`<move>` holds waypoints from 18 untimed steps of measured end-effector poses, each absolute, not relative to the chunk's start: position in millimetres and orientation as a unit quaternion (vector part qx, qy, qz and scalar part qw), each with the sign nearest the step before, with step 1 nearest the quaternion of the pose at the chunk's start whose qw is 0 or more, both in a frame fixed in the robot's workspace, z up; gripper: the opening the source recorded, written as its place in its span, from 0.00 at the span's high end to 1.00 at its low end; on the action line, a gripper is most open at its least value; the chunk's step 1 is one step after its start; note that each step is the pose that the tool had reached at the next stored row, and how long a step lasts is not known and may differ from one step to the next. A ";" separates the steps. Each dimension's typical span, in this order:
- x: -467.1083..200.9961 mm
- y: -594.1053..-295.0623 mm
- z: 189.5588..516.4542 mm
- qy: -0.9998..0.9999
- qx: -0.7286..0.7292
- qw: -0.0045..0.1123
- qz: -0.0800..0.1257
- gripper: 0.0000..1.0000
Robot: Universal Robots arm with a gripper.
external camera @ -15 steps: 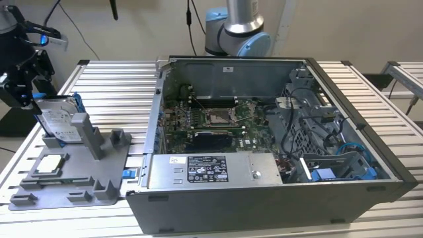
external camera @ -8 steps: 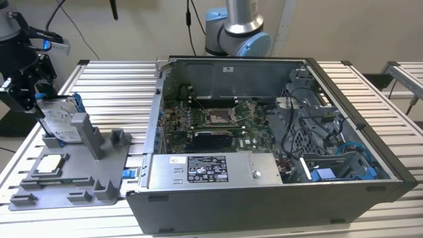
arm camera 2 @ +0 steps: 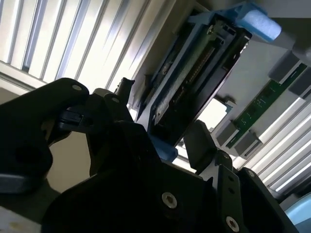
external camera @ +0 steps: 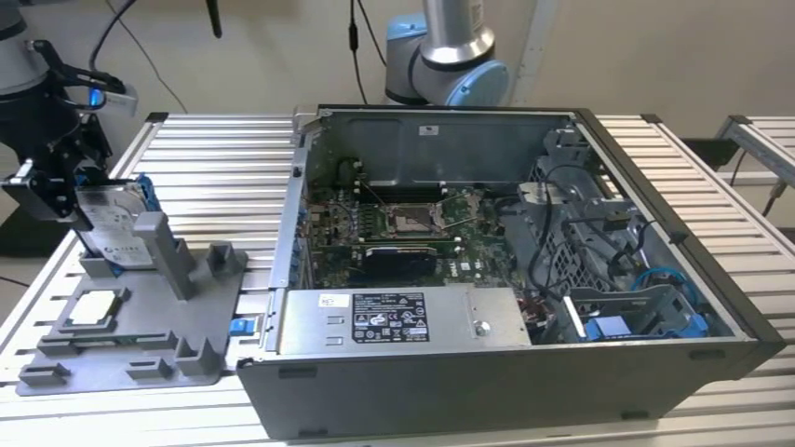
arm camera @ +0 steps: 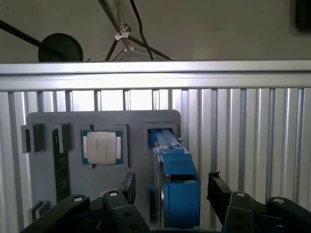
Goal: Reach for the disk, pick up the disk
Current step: 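Pick up the disk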
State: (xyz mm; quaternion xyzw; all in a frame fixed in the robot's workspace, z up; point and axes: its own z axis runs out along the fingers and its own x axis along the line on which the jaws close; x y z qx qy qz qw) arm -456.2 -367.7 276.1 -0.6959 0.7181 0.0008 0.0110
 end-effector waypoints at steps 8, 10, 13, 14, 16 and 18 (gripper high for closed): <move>-455.4 -367.3 262.7 0.718 -0.696 0.015 0.005 0.00; -455.4 -366.3 261.4 0.718 -0.696 0.015 0.005 0.00; -455.4 -365.9 261.1 0.718 -0.696 0.015 0.005 0.00; -455.4 -365.9 261.0 0.718 -0.696 0.015 0.005 0.00; -455.4 -365.8 263.1 0.718 -0.696 0.015 0.005 0.00; -455.4 -365.8 268.6 0.718 -0.696 0.015 0.005 0.00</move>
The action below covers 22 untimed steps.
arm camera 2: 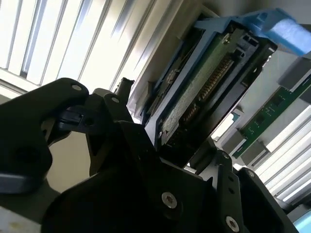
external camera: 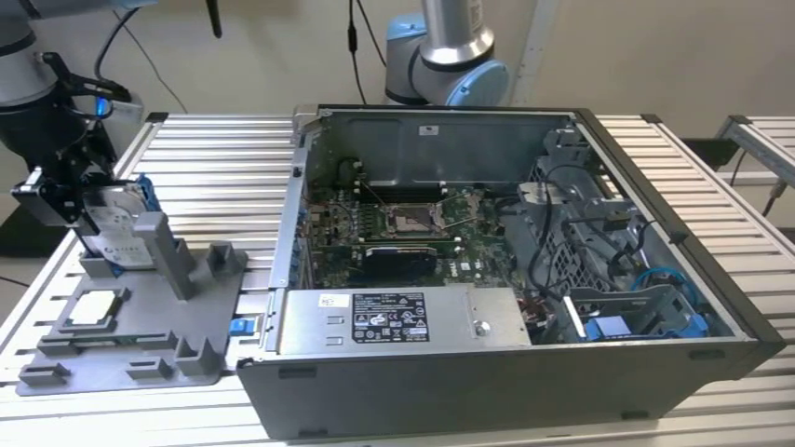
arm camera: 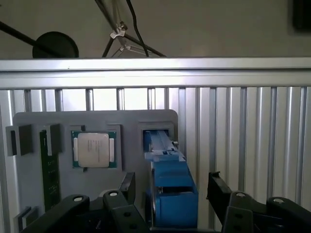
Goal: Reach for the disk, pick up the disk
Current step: 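Pick up the disk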
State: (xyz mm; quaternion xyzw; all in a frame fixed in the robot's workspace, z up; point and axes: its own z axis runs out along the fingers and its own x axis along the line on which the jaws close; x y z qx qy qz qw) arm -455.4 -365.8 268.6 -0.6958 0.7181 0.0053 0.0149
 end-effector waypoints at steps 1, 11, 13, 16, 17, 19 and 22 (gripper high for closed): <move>-455.5 -365.8 269.7 0.718 -0.696 0.015 0.005 0.00; -458.3 -365.6 268.7 0.718 -0.696 0.015 0.005 0.00; -458.3 -365.7 268.7 0.718 -0.696 0.015 0.005 0.00; -458.3 -365.7 268.7 0.718 -0.696 0.015 0.005 0.00; -458.3 -365.7 268.6 0.718 -0.696 0.015 0.005 0.00; -458.3 -365.7 268.6 0.718 -0.696 0.015 0.005 0.00; -458.3 -365.7 268.6 0.718 -0.696 0.015 0.005 0.00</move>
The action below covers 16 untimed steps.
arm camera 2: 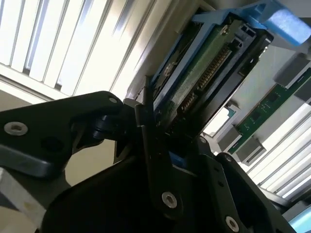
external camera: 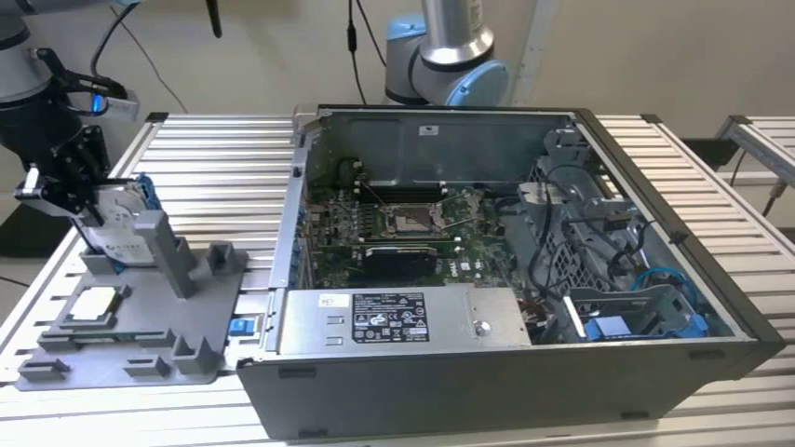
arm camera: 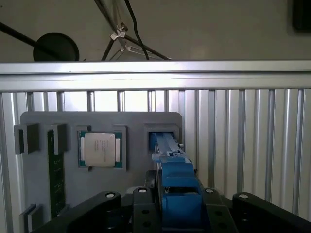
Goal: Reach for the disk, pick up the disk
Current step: 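Pick up the disk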
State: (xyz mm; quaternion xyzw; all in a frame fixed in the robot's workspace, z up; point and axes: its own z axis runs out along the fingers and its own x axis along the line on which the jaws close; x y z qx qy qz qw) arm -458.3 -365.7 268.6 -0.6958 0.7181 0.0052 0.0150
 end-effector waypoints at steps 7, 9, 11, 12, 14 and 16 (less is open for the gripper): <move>-458.3 -365.7 268.5 0.718 -0.696 0.015 0.005 1.00; -458.3 -365.7 268.5 0.718 -0.696 0.015 0.005 1.00; -458.3 -365.7 268.5 0.718 -0.696 0.015 0.005 1.00; -458.3 -365.7 268.5 0.718 -0.696 0.015 0.005 1.00; -458.3 -365.7 268.4 0.718 -0.696 0.015 0.005 1.00; -458.3 -365.7 268.4 0.718 -0.696 0.015 0.005 1.00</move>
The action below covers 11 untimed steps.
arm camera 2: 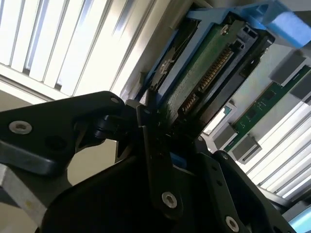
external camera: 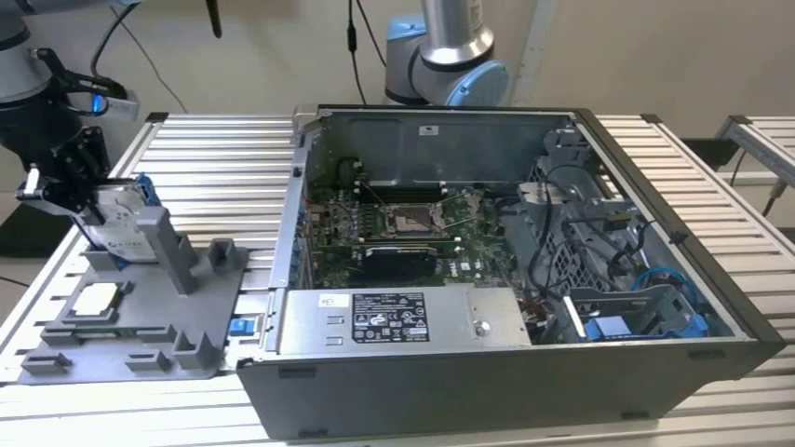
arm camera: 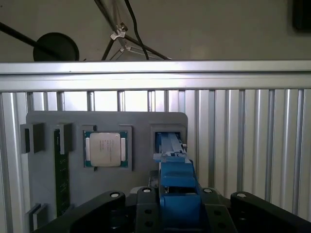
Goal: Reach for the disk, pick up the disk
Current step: 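Pick up the disk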
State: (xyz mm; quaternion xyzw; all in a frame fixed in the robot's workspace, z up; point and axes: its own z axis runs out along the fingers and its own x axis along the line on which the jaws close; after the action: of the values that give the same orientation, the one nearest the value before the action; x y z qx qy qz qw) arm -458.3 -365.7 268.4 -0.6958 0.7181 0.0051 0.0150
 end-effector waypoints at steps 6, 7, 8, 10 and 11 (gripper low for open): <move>-458.3 -365.7 268.4 0.718 -0.696 0.015 0.005 1.00; -458.3 -365.7 268.4 0.718 -0.696 0.015 0.005 1.00; -458.2 -365.7 268.3 0.718 -0.696 0.015 0.005 1.00; -458.3 -365.6 268.2 0.718 -0.696 0.012 0.002 1.00; -458.3 -365.6 268.2 0.718 -0.696 0.012 0.002 1.00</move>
State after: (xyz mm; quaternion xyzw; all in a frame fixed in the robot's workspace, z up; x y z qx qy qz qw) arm -458.3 -365.6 268.2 -0.6958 0.7181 0.0022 0.0123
